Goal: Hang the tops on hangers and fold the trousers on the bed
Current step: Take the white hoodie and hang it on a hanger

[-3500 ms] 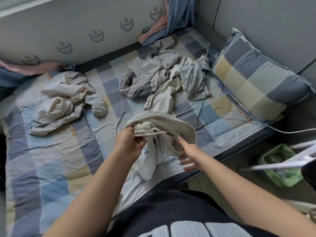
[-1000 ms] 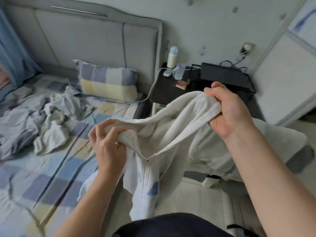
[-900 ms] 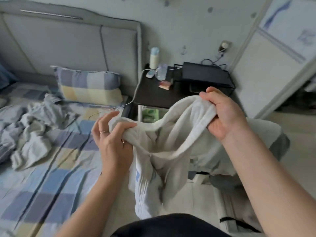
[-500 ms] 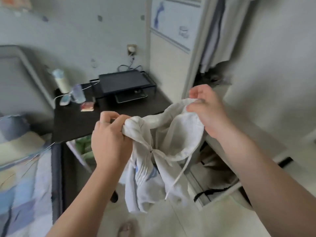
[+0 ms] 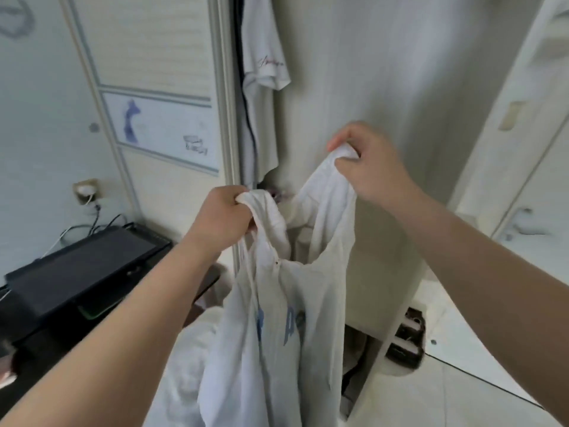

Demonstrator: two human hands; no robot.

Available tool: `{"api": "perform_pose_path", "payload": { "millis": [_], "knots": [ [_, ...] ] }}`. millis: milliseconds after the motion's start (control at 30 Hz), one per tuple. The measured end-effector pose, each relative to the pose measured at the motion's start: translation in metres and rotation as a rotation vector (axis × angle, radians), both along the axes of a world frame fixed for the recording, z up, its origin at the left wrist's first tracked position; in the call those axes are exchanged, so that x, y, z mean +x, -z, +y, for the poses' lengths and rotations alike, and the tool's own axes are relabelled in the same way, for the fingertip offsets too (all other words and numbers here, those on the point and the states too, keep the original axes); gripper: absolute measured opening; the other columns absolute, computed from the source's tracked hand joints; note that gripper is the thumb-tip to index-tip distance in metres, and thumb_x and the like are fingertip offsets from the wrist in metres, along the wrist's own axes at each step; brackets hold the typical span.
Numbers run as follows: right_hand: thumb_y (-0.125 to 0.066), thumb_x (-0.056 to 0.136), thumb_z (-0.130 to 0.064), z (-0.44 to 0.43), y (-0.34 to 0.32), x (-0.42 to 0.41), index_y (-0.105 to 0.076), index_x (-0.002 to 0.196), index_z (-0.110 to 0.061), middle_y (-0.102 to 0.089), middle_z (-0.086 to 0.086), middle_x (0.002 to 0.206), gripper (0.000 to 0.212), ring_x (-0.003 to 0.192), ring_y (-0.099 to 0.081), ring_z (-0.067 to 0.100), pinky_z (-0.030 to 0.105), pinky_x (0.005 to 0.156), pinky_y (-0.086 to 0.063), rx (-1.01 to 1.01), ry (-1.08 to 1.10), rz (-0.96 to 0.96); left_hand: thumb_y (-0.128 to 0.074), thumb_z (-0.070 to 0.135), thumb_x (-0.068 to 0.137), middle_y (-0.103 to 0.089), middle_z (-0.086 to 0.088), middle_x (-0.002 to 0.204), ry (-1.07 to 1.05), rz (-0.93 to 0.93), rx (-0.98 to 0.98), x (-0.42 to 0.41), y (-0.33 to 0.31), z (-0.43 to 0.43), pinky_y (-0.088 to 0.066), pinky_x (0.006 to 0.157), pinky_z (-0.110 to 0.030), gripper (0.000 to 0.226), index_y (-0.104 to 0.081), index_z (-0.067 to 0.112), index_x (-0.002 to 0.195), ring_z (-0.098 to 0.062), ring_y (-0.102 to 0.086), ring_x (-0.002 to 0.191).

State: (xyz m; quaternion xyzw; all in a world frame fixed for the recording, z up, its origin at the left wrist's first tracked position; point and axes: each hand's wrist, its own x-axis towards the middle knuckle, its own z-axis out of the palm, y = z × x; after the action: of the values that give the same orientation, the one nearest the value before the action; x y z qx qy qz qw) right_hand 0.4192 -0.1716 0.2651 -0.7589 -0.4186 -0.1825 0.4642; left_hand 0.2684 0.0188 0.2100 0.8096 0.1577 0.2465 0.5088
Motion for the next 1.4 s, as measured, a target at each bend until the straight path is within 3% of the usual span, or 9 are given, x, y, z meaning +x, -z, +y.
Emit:
{"api": "perform_pose_path", "payload": {
  "millis": [167,300,500,667,867,967,1033,1100,1400],
  "knots": [
    [-0.053,0.074,0.011,0.002,-0.073,0.011,-0.067,0.083,-0.009,-0.064,0.009,0.092,0.026,0.081,-0.059,0.017,0.018,0.070,-0.041,0.021,0.079,-0.239,-0.055,0.001,0.061,-0.073,-0.009,0.088,0.276,0.056,-0.201,0.036,-0.066,0.035,-0.050,0.074,-0.031,0.034,-0.076,0.008,0.088,-0.020,-0.065,0.081],
    [-0.050,0.074,0.011,0.012,-0.119,0.023,-0.068,0.083,-0.003,-0.063,0.012,0.090,0.024,0.080,-0.056,0.018,0.024,0.071,-0.042,-0.013,0.137,-0.353,-0.075,0.014,0.083,-0.065,-0.008,0.083,0.315,0.138,-0.335,0.069,-0.094,0.051,-0.049,0.070,-0.031,0.013,-0.068,0.006,0.089,-0.020,-0.063,0.071],
    [-0.047,0.070,0.012,0.025,-0.189,0.064,-0.069,0.081,0.000,-0.058,0.006,0.084,0.027,0.068,-0.047,0.004,0.010,0.067,-0.035,0.044,0.251,-0.464,-0.074,0.086,0.055,-0.037,-0.007,0.157,0.185,0.575,0.517,0.109,-0.111,0.052,-0.041,0.096,-0.036,0.132,-0.026,0.016,0.156,-0.028,-0.044,0.137],
    [-0.045,0.069,0.014,0.034,-0.240,0.109,-0.069,0.083,0.002,-0.057,0.004,0.085,0.030,0.081,-0.047,0.013,0.006,0.069,-0.032,0.040,0.326,-0.556,-0.058,0.068,0.085,-0.028,-0.014,0.141,-0.106,0.698,1.032,0.154,-0.130,0.063,-0.043,0.066,-0.035,0.088,-0.023,0.022,0.151,-0.027,-0.052,0.097],
    [-0.042,0.074,0.013,0.040,-0.304,0.155,-0.068,0.084,-0.004,-0.053,0.002,0.092,0.032,0.091,-0.048,0.018,0.020,0.071,-0.030,0.050,0.371,-0.604,-0.051,0.025,0.101,-0.067,-0.005,0.112,-0.040,0.959,1.220,0.190,-0.178,0.075,-0.049,0.090,-0.029,0.031,-0.064,0.008,0.124,-0.021,-0.064,0.102],
    [-0.042,0.075,0.012,0.039,-0.326,0.175,-0.067,0.081,-0.007,-0.051,0.000,0.092,0.032,0.089,-0.046,0.017,0.019,0.070,-0.029,0.102,0.376,-0.641,-0.053,0.017,0.099,-0.072,-0.009,0.085,0.007,0.884,0.851,0.206,-0.204,0.076,-0.059,0.079,-0.033,0.019,-0.066,0.005,0.095,-0.019,-0.070,0.073],
    [-0.042,0.076,0.012,0.038,-0.334,0.191,-0.067,0.081,-0.007,-0.051,0.000,0.091,0.032,0.087,-0.047,0.018,0.021,0.069,-0.030,0.094,0.399,-0.633,-0.048,0.010,0.101,-0.067,-0.013,0.068,-0.029,0.517,0.288,0.219,-0.219,0.077,-0.054,0.049,-0.029,0.024,-0.063,0.001,0.085,-0.021,-0.062,0.051],
    [-0.043,0.076,0.012,0.034,-0.337,0.212,-0.069,0.082,-0.007,-0.055,0.000,0.086,0.033,0.084,-0.050,0.019,0.021,0.066,-0.031,0.055,0.439,-0.604,-0.045,0.011,0.105,-0.064,-0.017,0.074,-0.066,0.164,-0.060,0.237,-0.235,0.073,-0.048,0.050,-0.030,0.028,-0.061,0.001,0.084,-0.025,-0.058,0.057],
    [-0.042,0.080,0.010,0.030,-0.321,0.290,-0.064,0.076,-0.015,-0.061,0.003,0.083,0.034,0.080,-0.055,0.020,0.022,0.070,-0.038,-0.085,0.477,-0.431,-0.048,0.013,0.103,-0.055,-0.007,0.078,0.100,-0.209,-0.260,0.322,-0.321,0.042,-0.050,0.052,-0.029,0.022,-0.051,0.011,0.081,-0.020,-0.055,0.064]
  ]
}}
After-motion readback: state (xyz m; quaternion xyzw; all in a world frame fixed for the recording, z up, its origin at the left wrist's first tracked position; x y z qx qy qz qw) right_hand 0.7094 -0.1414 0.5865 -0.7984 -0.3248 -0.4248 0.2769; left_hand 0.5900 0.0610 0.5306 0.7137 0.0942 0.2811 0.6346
